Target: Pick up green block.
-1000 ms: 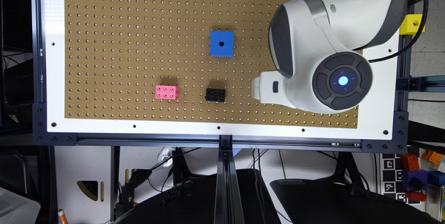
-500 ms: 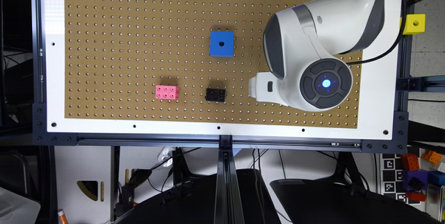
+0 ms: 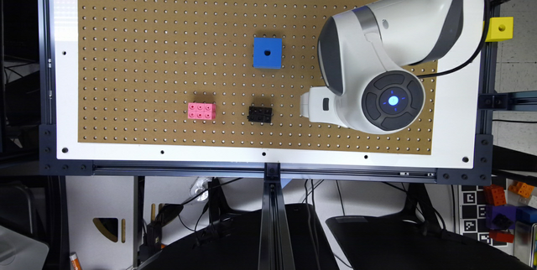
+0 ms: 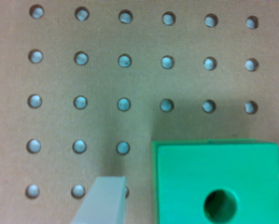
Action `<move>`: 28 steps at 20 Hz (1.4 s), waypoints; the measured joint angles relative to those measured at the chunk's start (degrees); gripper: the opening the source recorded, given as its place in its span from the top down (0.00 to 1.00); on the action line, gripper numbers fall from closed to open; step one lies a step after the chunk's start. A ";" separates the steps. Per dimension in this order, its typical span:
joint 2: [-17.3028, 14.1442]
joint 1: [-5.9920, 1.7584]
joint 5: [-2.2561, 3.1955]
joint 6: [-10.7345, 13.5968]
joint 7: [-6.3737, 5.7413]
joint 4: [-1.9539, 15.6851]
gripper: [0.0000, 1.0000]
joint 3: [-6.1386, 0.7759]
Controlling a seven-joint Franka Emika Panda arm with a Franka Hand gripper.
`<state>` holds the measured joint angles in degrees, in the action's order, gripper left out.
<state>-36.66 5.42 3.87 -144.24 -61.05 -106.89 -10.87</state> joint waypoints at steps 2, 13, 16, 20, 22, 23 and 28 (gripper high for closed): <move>-0.01 0.04 0.13 -0.04 -0.16 0.14 0.00 0.00; 0.01 0.00 0.14 0.04 -0.16 0.16 1.00 0.09; 0.02 0.00 0.14 0.07 -0.16 0.16 1.00 0.15; 0.05 0.00 0.14 0.08 -0.16 0.15 1.00 0.16; 0.33 -0.02 0.14 0.16 -0.16 0.15 1.00 0.18; 0.92 -0.02 0.14 0.56 -0.17 0.15 1.00 0.17; 5.59 -0.01 0.14 5.40 -0.39 0.06 1.00 0.15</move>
<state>-31.07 5.42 4.01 -138.84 -61.44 -106.83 -10.71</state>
